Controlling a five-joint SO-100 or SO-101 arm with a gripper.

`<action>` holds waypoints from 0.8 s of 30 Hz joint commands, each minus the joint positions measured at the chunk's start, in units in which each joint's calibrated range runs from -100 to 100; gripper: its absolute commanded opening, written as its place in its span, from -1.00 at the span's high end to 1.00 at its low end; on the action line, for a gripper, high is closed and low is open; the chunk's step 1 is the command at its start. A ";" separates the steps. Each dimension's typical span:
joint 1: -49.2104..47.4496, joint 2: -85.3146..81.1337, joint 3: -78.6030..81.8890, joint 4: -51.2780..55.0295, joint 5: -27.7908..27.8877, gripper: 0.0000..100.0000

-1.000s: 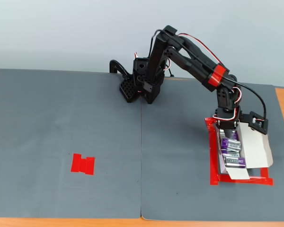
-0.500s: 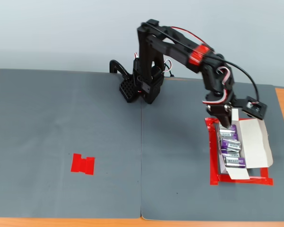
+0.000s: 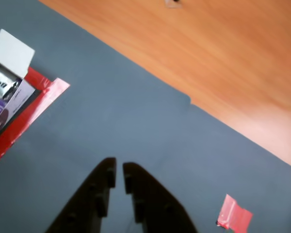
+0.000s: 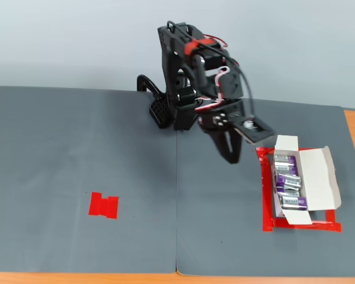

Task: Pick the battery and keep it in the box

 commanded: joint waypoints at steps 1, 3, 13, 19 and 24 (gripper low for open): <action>7.92 -6.13 3.05 -0.55 -0.22 0.96; 10.53 -8.67 5.49 -0.64 -0.22 0.96; 16.20 -26.90 24.03 -0.64 -0.22 0.96; 16.35 -39.79 35.88 -0.64 -0.22 0.96; 16.28 -46.74 44.12 -0.64 -0.22 0.96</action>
